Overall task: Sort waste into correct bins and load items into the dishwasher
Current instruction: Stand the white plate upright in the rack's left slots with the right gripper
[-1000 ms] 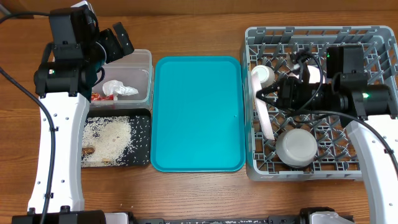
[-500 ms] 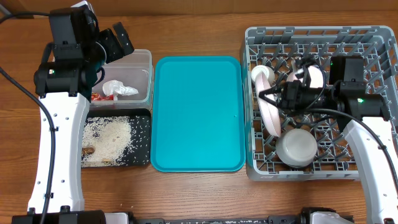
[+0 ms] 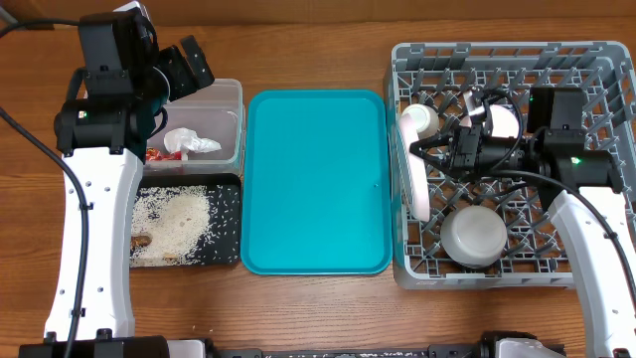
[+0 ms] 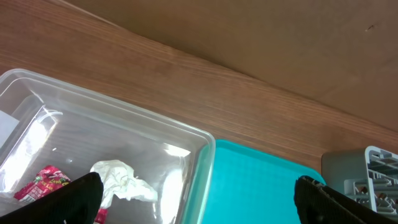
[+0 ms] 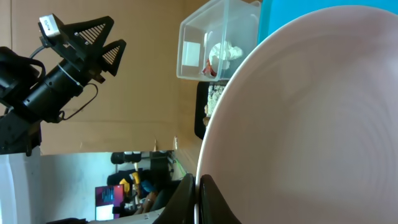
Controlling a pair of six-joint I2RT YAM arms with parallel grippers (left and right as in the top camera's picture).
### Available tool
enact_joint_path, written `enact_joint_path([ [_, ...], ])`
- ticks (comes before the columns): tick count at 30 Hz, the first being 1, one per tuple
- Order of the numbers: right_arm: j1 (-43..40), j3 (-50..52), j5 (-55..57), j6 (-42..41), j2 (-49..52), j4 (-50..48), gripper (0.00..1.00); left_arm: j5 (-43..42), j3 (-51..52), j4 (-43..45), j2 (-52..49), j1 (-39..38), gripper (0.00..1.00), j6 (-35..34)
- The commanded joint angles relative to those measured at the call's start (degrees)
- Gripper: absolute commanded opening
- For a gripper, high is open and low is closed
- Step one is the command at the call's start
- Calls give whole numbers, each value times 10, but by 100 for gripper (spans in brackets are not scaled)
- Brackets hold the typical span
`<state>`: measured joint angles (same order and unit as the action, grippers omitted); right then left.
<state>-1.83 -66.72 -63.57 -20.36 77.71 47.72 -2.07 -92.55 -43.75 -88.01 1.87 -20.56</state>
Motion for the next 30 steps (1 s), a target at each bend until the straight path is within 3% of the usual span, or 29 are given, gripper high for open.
enact_joint_path([
  [1,1,1,19,-3,-12,9,4,6,-5,2,-1,-4,100,9],
  [19,1,2,96,-3,-12,33,4,6,-5,2,-1,-4,100,9],
  [30,2,2,111,-2,-12,36,18,6,-5,2,-1,-4,100,9],
])
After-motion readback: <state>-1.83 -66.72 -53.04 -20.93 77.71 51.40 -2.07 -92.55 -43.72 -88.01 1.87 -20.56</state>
